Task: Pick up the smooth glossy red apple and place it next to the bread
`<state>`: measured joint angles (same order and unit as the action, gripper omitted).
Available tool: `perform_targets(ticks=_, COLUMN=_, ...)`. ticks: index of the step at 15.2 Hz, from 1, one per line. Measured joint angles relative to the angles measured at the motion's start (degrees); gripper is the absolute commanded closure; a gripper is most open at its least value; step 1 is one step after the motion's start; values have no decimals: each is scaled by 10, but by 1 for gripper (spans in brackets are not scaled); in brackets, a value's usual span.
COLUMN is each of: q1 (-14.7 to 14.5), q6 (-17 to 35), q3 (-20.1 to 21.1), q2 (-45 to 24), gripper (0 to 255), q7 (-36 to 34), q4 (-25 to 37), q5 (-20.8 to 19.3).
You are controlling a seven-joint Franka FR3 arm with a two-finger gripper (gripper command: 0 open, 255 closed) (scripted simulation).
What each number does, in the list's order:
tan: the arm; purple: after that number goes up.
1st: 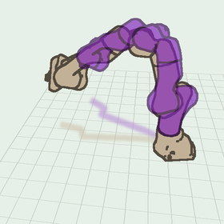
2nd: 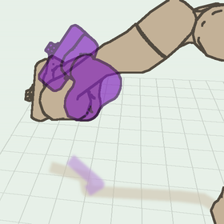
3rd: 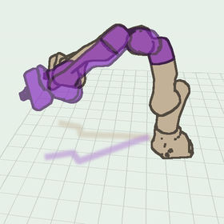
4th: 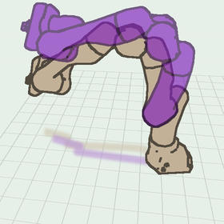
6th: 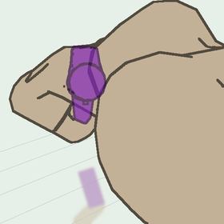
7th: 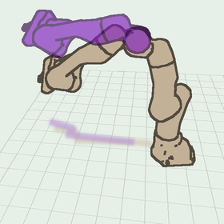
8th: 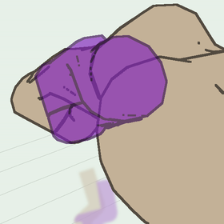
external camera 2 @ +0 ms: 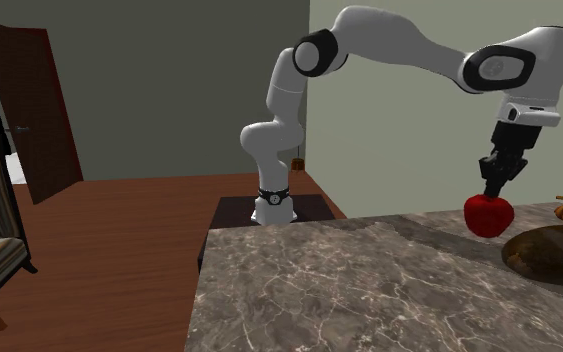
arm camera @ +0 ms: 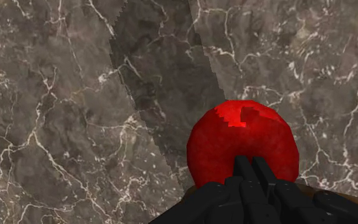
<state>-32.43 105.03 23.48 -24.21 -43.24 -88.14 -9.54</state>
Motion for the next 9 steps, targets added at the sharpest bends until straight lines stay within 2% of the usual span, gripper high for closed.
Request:
perform_targets(ticks=8, q1=-1, q6=17, q3=-1, q2=-7, gripper=255, q7=-2, q4=-11, q5=-3)
perform_targets(ticks=9, q1=-1, q6=18, q3=-1, q2=-7, gripper=0, q7=-2, q4=-11, q5=-3)
